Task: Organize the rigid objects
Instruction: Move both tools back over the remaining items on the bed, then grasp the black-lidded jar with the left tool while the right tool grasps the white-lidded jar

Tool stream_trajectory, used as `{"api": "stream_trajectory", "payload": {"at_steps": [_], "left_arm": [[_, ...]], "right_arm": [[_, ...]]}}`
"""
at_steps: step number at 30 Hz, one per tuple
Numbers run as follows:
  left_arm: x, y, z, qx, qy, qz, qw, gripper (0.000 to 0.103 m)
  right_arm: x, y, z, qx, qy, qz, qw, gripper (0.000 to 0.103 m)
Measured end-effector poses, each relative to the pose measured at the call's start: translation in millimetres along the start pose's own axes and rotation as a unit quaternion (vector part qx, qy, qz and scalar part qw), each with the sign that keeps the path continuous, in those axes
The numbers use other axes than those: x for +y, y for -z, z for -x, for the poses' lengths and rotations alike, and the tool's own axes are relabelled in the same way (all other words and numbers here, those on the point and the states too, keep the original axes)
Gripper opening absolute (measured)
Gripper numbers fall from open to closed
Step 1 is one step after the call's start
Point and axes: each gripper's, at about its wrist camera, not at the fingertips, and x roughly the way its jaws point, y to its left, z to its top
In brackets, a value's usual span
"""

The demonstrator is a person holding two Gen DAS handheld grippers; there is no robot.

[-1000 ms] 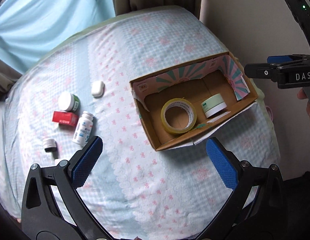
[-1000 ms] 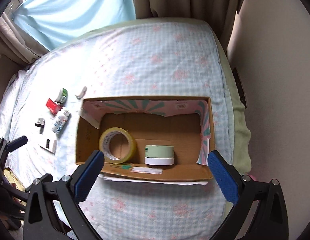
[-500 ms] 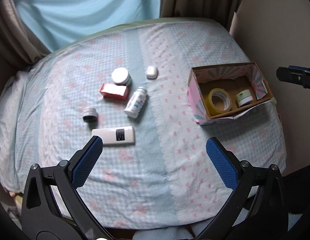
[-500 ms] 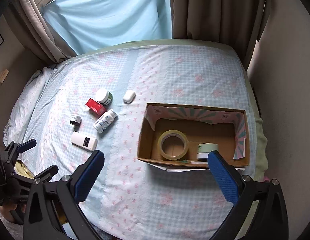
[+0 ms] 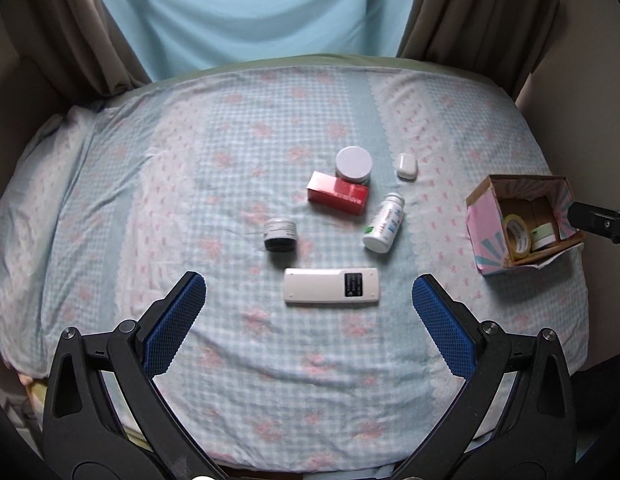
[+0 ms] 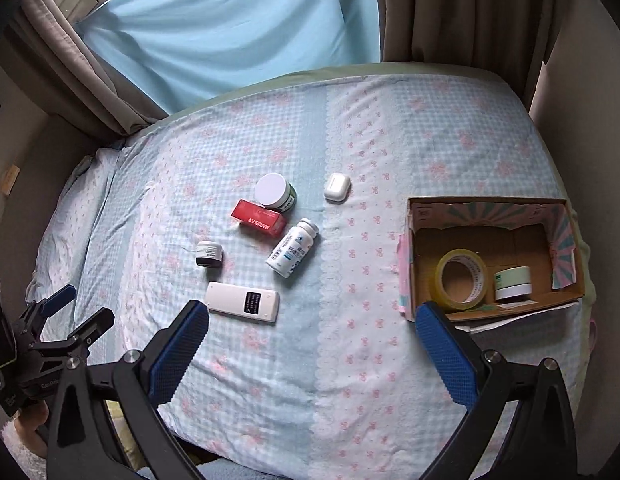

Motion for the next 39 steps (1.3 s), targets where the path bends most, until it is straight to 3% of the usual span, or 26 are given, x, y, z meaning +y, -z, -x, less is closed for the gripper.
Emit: {"api": "stream_trajectory", "payload": {"at_steps": [6, 13, 22, 28, 32, 36, 39], "left_arm": [[58, -20, -48, 0.031, 0.01, 0.016, 0.9993, 0.103], [87, -28, -124, 0.076, 0.024, 0.022, 0.9966, 0.103], [85, -25, -212, 0.123, 0.023, 0.089, 0.9881, 0.103], [80, -22, -260, 0.123, 0.016, 0.137, 0.9827, 0.103], [69, -17, -290, 0.129, 0.003, 0.137, 0.9821, 0.102], [65, -6, -316, 0.141, -0.002, 0.154, 0.978, 0.092], [63, -1, -326, 0.141, -0.006, 0.16, 0.9769, 0.091]], "right_arm": [[38, -20, -46, 0.009, 0.009, -0.014, 1.0, 0.103], [57, -50, -107, 0.038, 0.019, -0.026, 0.999, 0.103], [67, -113, -206, 0.093, 0.031, -0.022, 0.995, 0.103], [67, -142, -283, 0.135, 0.039, -0.041, 0.989, 0.103], [68, -151, -331, 0.166, 0.053, -0.045, 0.984, 0.103], [59, -151, -366, 0.189, 0.062, -0.075, 0.977, 0.103], [56, -151, -383, 0.203, 0.061, -0.082, 0.974, 0.103]]}}
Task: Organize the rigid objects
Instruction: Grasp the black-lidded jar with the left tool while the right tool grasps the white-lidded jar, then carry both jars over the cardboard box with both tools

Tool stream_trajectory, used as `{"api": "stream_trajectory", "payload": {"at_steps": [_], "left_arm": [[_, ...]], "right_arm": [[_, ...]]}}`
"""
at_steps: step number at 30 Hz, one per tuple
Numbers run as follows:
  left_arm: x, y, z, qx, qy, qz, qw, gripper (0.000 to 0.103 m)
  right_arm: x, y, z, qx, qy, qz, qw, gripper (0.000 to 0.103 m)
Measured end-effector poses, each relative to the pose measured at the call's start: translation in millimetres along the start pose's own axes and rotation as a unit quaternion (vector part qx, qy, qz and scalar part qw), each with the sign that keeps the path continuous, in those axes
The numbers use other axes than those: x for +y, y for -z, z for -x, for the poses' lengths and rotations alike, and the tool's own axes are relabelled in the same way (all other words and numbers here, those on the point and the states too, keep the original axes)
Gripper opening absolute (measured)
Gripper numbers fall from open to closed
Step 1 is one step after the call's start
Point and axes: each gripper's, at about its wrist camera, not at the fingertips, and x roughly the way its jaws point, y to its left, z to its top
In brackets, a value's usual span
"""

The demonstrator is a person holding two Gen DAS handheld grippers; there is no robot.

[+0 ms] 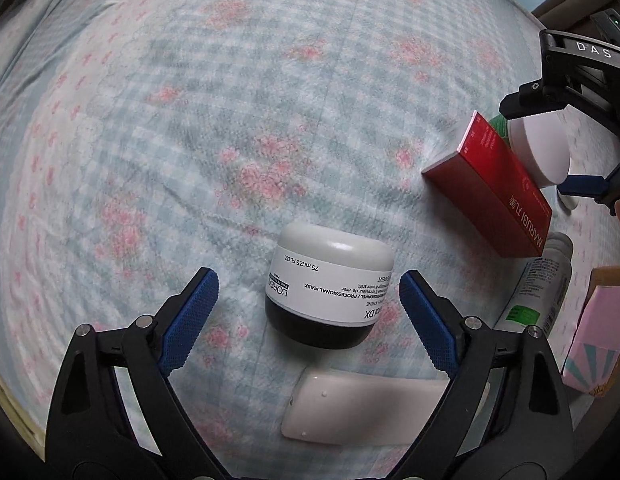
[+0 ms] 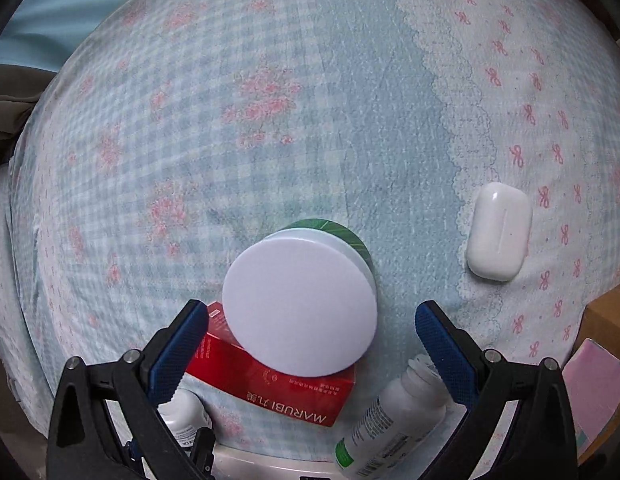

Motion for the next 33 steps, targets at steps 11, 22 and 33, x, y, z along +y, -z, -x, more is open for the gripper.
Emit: {"api": "stream_trajectory", "payload": {"at_steps": [11, 22, 33], "left_arm": [[-24, 1, -21, 0.006, -0.016, -0.031, 0.9994, 0.064], [-26, -3, -9, -0.017, 0.006, -0.028, 0.9994, 0.055], [-14, -10, 52, -0.053, 0.024, -0.046, 0.9972, 0.055]], "right_arm": [[-6, -8, -21, 0.011, 0.006, -0.024, 1.0, 0.073], [-1, -2, -9, -0.005, 0.019, -0.012, 1.0, 0.071], [-14, 20, 61, -0.044, -0.007, -0.017, 0.999, 0.068]]}}
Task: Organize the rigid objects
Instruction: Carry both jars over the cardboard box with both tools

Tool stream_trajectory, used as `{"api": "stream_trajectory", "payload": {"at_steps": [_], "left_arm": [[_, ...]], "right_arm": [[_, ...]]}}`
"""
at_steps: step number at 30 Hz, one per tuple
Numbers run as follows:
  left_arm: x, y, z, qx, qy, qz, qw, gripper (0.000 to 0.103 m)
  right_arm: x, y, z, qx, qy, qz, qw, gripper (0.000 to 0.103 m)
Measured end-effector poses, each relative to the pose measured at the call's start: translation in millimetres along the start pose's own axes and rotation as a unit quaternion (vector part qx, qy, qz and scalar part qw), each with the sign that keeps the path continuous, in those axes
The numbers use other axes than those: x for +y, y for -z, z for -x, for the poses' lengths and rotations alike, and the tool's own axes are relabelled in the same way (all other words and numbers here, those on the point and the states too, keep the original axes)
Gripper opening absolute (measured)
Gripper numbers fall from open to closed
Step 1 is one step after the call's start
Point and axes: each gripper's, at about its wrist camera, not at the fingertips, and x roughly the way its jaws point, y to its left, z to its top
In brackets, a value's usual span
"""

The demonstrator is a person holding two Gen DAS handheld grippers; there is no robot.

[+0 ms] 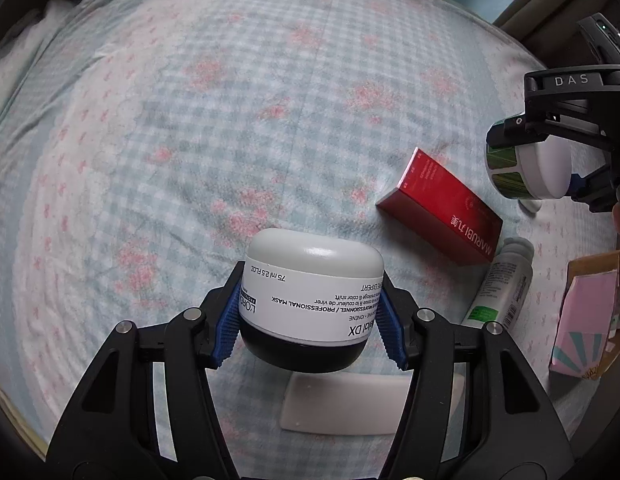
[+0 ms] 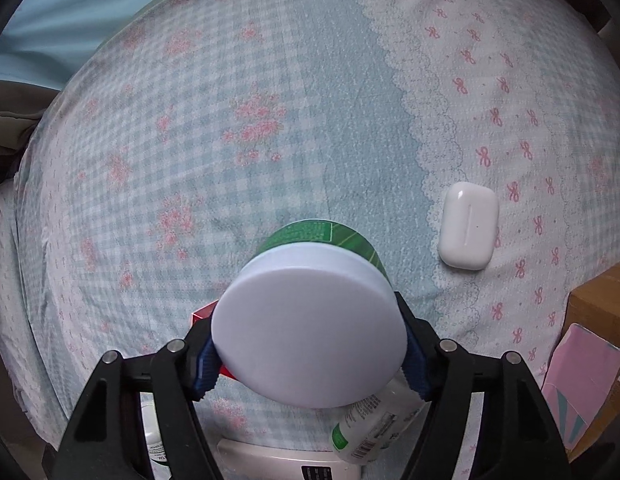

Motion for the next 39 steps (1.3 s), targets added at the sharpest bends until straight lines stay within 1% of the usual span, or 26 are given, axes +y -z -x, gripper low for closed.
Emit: {"api": "stream_trajectory", "payload": {"at_steps": [5, 10, 14, 19, 23, 26, 30, 33, 36, 39], "left_arm": [[4, 3, 43, -0.015, 0.012, -0.015, 0.9997, 0.055], [7, 19, 95, -0.035, 0.026, -0.04, 0.9982, 0.055], [7, 33, 131, -0.049, 0.039, -0.066, 0.9959, 0.055], [-4, 56, 170, -0.06, 0.049, -0.094, 0.9925, 0.055], [-20, 70, 194, -0.064, 0.057, -0.103, 0.991, 0.055], [-41, 80, 210, -0.07, 0.062, -0.112, 0.9893, 0.055], [-82, 91, 232, -0.086, 0.067, -0.124, 0.9862, 0.055], [-120, 99, 244, -0.095, 0.073, -0.125, 0.9848, 0.055], [-163, 107, 249, -0.098, 0.08, -0.126, 0.984, 0.055], [-210, 115, 248, -0.097, 0.08, -0.141, 0.982, 0.055]], "right_arm": [[-3, 23, 45, -0.017, -0.018, 0.004, 1.0, 0.068], [-13, 64, 92, -0.038, -0.044, 0.002, 0.998, 0.068], [-27, 98, 125, -0.051, -0.055, -0.009, 0.997, 0.068], [-48, 140, 160, -0.062, -0.06, -0.008, 0.996, 0.068], [-69, 167, 181, -0.068, -0.064, -0.002, 0.996, 0.068], [-91, 184, 196, -0.074, -0.073, -0.003, 0.995, 0.068], [-129, 199, 214, -0.081, -0.08, -0.003, 0.993, 0.068], [-161, 203, 229, -0.088, -0.084, 0.005, 0.993, 0.068], [-195, 204, 245, -0.099, -0.075, 0.023, 0.992, 0.068], [-230, 199, 258, -0.113, -0.06, 0.041, 0.991, 0.068]]}}
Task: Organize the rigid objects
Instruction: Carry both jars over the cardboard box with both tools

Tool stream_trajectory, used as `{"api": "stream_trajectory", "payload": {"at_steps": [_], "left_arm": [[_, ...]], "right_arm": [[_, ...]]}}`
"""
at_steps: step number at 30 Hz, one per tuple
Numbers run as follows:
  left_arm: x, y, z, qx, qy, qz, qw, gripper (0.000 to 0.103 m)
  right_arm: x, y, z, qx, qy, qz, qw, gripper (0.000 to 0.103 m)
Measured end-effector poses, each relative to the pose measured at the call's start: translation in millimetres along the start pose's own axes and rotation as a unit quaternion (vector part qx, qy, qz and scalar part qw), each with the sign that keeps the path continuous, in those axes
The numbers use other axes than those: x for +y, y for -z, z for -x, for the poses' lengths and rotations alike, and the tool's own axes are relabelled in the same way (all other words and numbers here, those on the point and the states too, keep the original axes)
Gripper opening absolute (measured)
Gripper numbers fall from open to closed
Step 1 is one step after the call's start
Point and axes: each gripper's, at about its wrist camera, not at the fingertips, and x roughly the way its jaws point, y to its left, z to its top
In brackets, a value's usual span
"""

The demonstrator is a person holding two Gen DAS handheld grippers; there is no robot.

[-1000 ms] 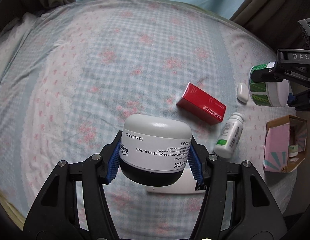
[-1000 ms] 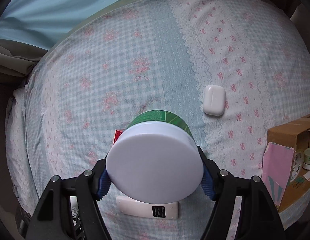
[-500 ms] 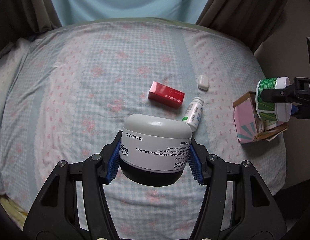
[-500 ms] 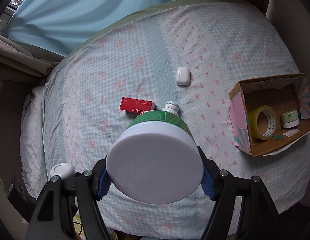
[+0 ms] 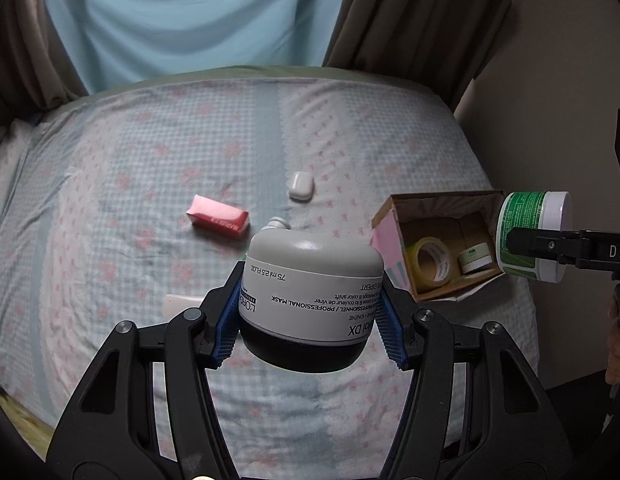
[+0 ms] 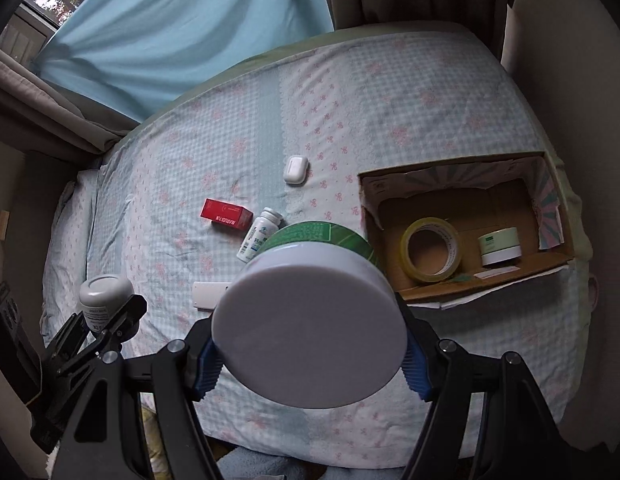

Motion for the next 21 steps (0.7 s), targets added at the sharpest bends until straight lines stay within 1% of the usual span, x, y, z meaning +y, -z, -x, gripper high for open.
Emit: {"api": "stream_trajectory", "payload": {"at_steps": [2, 7, 12, 14, 16, 19, 21], "left_arm": [[-30, -3, -7, 0.003, -0.002, -0.007, 1.0, 0.055], [-95, -9, -30, 0.013, 0.014, -0.021, 0.9996, 0.055], [-147, -17, -61, 0.032, 0.026, -0.03, 0.9987, 0.055], [-162, -22, -78, 0.043, 0.032, -0.028, 0.9982, 0.055], [-177, -27, -100, 0.056, 0.028, -0.033, 0.9975, 0.055], [-194, -30, -136, 0.08, 0.024, -0.041, 0.9957, 0.055], [-204, -30, -160, 0.098, 0.018, -0.047, 0.9939, 0.055]], "right_arm": [[-24, -4, 9, -0.01, 0.005, 0.002, 1.0, 0.068], [-84, -19, 21, -0.017, 0.02, -0.003, 1.0, 0.068], [-135, -38, 20, -0.015, 0.035, -0.007, 0.999, 0.068], [-153, -45, 13, -0.012, 0.033, -0.007, 0.999, 0.068], [-172, -52, -2, -0.007, 0.036, -0.008, 0.999, 0.068], [-199, -59, -32, 0.006, 0.049, -0.012, 0.999, 0.068], [-216, -62, -53, 0.018, 0.046, -0.023, 0.999, 0.068]]}}
